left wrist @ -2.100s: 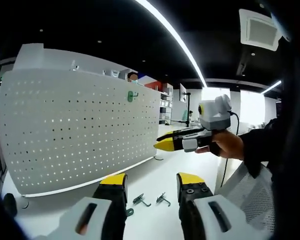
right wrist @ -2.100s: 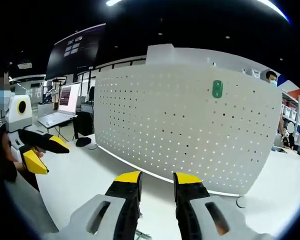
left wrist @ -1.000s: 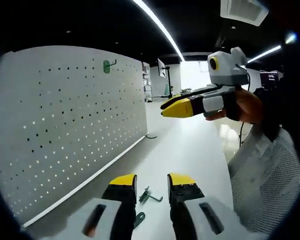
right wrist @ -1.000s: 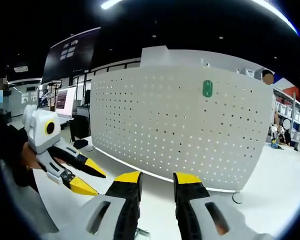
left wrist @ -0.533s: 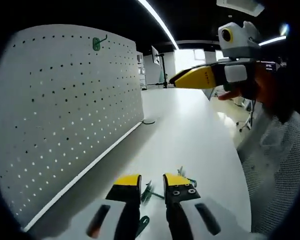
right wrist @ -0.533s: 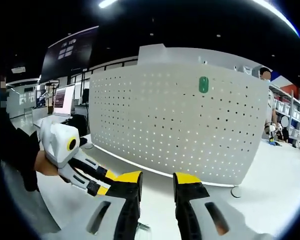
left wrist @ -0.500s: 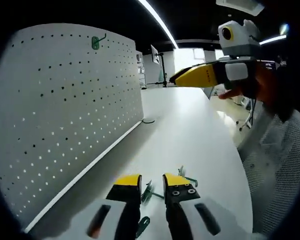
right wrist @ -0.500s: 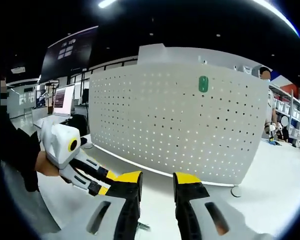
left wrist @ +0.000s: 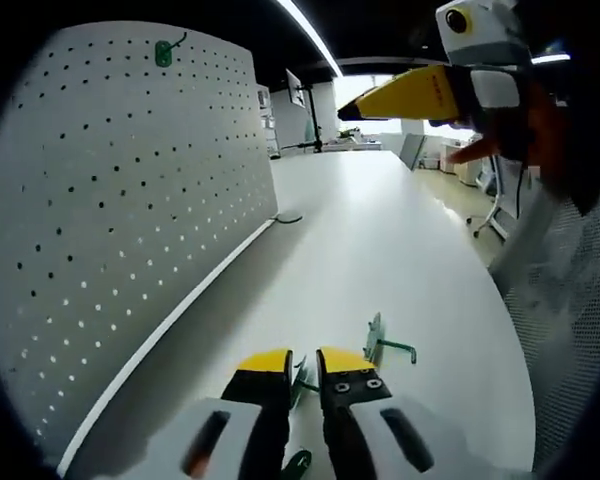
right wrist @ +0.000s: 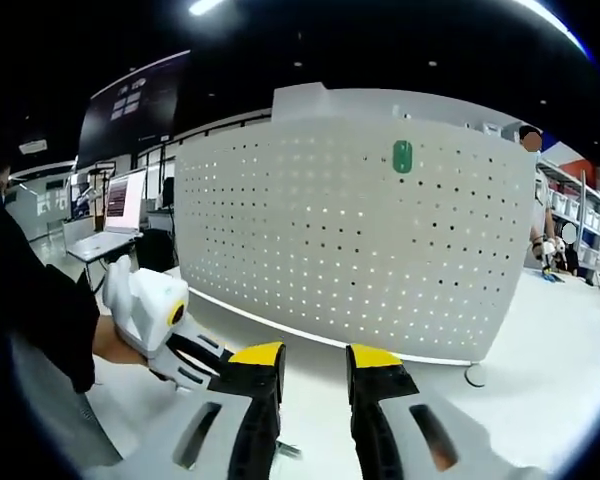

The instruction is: Insert the hook assembly into the mounting plate slot until the hook locks in place.

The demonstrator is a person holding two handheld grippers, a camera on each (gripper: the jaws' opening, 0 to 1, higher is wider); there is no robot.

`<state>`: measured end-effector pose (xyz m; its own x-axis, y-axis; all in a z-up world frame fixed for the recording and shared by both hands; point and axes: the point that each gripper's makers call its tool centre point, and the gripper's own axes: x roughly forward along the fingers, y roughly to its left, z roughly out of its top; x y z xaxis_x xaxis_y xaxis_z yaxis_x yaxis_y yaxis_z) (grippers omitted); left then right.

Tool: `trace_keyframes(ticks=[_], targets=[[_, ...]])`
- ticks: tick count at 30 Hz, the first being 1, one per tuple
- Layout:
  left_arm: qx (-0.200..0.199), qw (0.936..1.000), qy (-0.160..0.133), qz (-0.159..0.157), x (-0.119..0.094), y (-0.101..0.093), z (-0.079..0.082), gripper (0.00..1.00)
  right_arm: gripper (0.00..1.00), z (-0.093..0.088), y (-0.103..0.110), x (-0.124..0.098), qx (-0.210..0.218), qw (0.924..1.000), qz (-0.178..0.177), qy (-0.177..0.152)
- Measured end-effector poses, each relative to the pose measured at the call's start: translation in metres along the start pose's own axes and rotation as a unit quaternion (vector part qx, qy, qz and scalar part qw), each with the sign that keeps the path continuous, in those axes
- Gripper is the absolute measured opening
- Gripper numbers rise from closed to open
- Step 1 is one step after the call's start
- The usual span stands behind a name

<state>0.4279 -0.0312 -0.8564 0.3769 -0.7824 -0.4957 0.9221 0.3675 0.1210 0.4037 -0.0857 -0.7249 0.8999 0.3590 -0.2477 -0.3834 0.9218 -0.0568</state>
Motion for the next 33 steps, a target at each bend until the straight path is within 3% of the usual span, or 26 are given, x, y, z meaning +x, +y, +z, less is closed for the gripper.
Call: trace_keyframes(ticks=[7,25,33], targets=[[0.009,0.9997,0.022,-0.001,0.005,0.002,-0.011,0.06,0.22,-0.001,0.001,0.0,0.003,1.0,0.001,0.0],[0.028,0.9983,0.052,0.0,0.013,0.002,-0.019,0.02,0.22,0.001,0.0,-0.001,0.003,1.0,-0.002,-0.004],[0.006,0.9992,0.037,0.013,0.0,0.01,-0.01,0.02,0.22,0.002,0.004,0.0,0.0,1.0,0.003,-0.004]])
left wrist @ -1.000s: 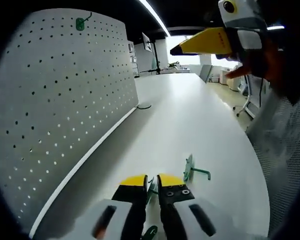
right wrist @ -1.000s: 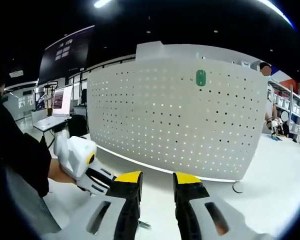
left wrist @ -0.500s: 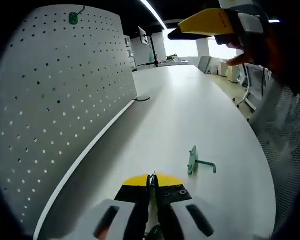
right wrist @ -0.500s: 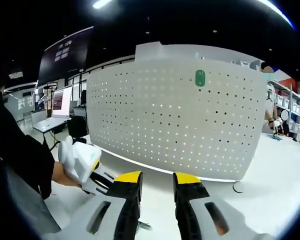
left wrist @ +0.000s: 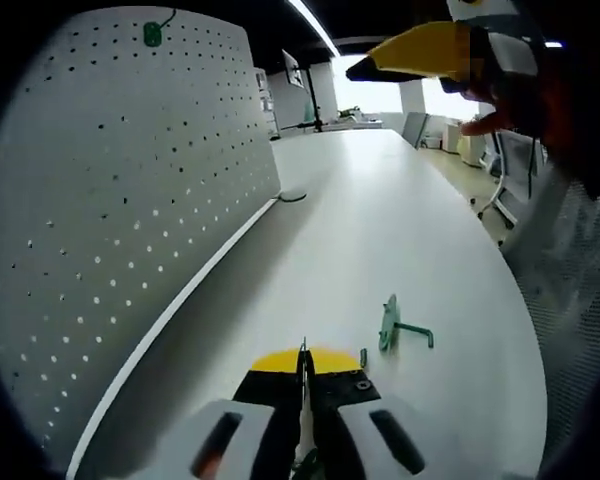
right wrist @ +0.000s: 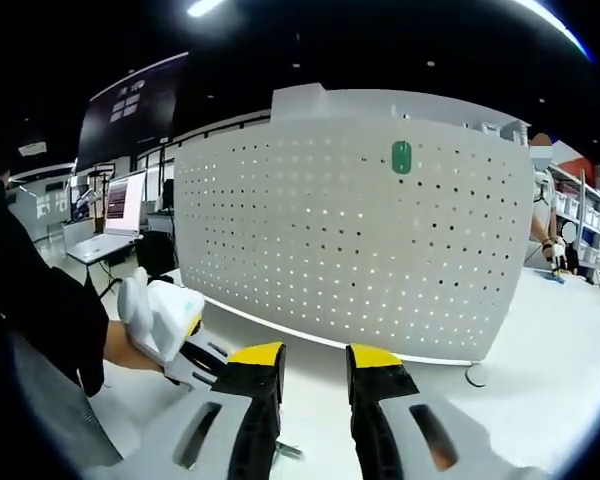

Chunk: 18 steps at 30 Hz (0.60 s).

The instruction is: Insert the hook assembly into the mounting plate slot until the hook locks in place.

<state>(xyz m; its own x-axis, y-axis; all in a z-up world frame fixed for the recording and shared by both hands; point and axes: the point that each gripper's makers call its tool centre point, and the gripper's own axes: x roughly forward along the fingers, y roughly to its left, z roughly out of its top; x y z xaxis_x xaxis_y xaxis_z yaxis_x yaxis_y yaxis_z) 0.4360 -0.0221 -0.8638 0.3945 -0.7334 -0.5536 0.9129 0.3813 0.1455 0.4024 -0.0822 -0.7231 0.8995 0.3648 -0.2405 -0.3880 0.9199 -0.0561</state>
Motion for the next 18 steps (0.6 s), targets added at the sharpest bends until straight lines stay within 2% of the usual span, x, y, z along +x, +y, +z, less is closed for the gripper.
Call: trace_keyframes(ticks=[7,13,18], targets=[[-0.061,0.9966,-0.046,0.032,-0.022,0.018,0.018,0.01,0.22,0.003,0.012,0.001,-0.009,0.9999,0.014,-0.001],[-0.086,0.9916,-0.083,0.05,-0.042,0.023,0.037,0.01,0.21,0.005,0.023,0.002,-0.021,0.9993,0.029,0.0],[-0.116,0.9828,-0.129,0.063,-0.062,0.028,0.059,0.01,0.2,0.01,0.032,0.004,-0.036,0.9986,0.039,-0.003]])
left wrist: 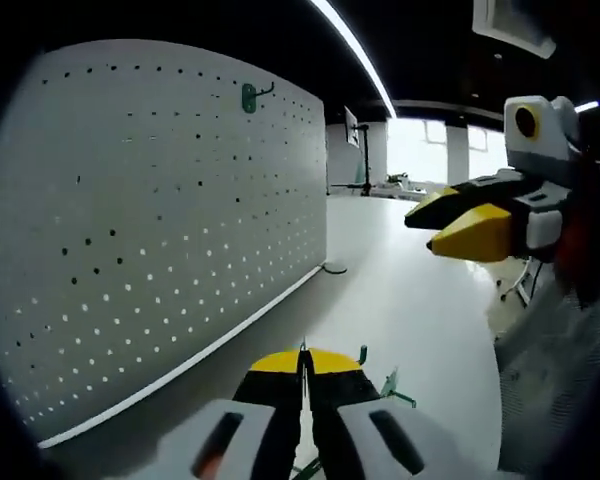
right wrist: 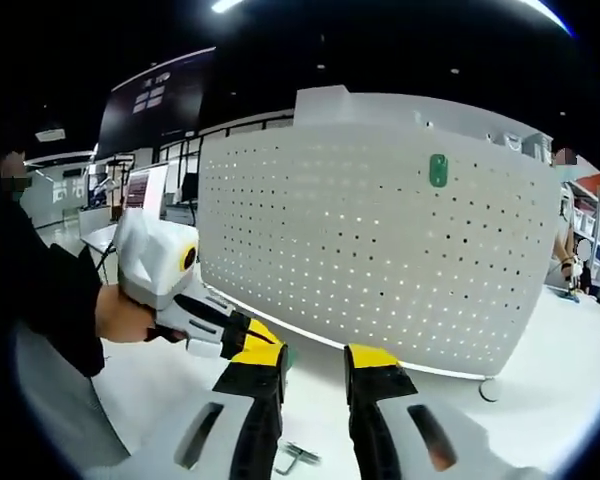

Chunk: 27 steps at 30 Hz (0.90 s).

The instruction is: Insert the hook assembly into the mounting plate slot until the hook locks in place.

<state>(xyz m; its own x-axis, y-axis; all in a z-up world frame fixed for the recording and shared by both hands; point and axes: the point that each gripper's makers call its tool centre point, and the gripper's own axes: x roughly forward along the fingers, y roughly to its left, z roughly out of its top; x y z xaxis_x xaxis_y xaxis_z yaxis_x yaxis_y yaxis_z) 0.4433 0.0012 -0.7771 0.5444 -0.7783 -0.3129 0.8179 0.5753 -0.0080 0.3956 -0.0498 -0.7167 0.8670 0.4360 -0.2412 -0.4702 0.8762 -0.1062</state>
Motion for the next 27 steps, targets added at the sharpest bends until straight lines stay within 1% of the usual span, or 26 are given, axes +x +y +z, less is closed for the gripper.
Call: trace_keyframes(ticks=[6,11,20,24,27], targets=[[-0.025,0.9987,-0.042,0.015,-0.018,0.002,0.024,0.01,0.2,0.008,0.01,0.002,-0.004,0.9999,0.011,-0.008],[-0.039,0.9959,-0.079,0.021,-0.033,-0.002,0.045,0.01,0.2,0.018,0.017,0.003,-0.008,0.9997,0.019,-0.017],[-0.035,0.9903,-0.133,0.022,-0.058,-0.02,0.08,0.01,0.17,0.035,0.035,0.003,-0.025,0.9984,0.041,-0.028],[-0.032,0.9882,-0.148,0.022,-0.067,-0.027,0.09,0.01,0.15,0.043,0.041,0.002,-0.031,0.9977,0.049,-0.035],[-0.031,0.987,-0.156,0.023,-0.072,-0.032,0.094,0.01,0.12,0.048,0.044,0.002,-0.04,0.9971,0.051,-0.041]])
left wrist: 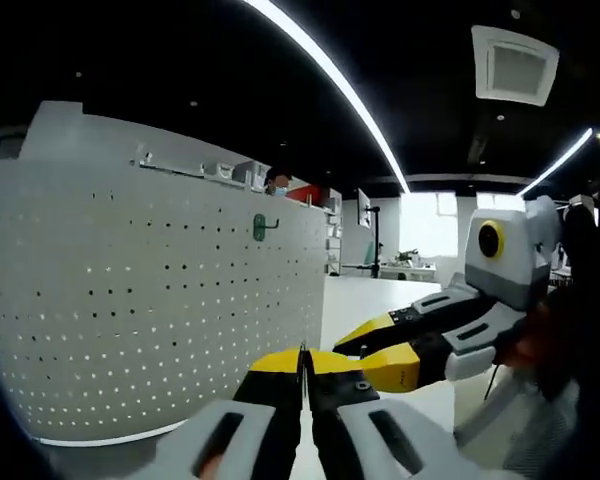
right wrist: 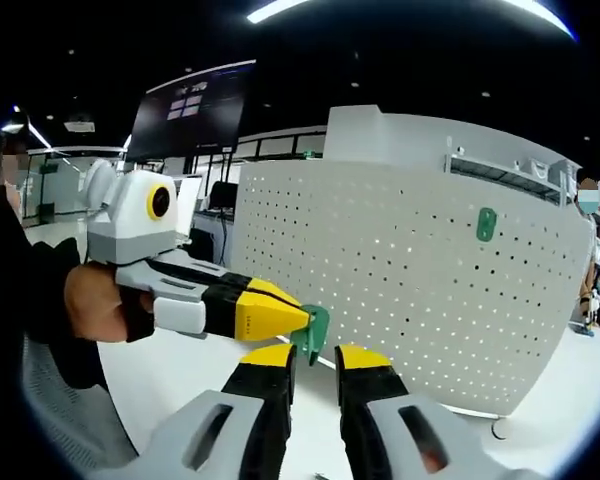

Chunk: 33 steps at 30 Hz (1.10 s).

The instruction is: Insert the hook assembly into the mounting plate slot until the hook locks in place.

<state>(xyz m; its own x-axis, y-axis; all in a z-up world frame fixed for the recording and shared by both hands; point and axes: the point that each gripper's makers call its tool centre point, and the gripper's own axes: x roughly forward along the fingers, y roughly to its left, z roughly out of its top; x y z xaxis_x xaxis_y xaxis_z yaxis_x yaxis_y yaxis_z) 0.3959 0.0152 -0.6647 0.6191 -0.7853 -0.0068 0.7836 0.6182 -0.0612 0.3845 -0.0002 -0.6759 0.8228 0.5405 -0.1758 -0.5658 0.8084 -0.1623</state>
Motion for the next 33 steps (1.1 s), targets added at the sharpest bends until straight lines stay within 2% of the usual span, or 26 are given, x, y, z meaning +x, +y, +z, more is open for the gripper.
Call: trace_keyframes(ticks=[8,33], targets=[[-0.004,1.0,-0.007,-0.001,-0.003,-0.006,0.007,0.01,0.06,0.01,0.005,0.001,-0.013,0.9998,0.006,-0.011],[-0.024,0.9997,-0.003,-0.009,-0.004,-0.015,0.006,0.01,0.01,0.007,0.005,-0.002,-0.026,0.9996,0.009,-0.008]])
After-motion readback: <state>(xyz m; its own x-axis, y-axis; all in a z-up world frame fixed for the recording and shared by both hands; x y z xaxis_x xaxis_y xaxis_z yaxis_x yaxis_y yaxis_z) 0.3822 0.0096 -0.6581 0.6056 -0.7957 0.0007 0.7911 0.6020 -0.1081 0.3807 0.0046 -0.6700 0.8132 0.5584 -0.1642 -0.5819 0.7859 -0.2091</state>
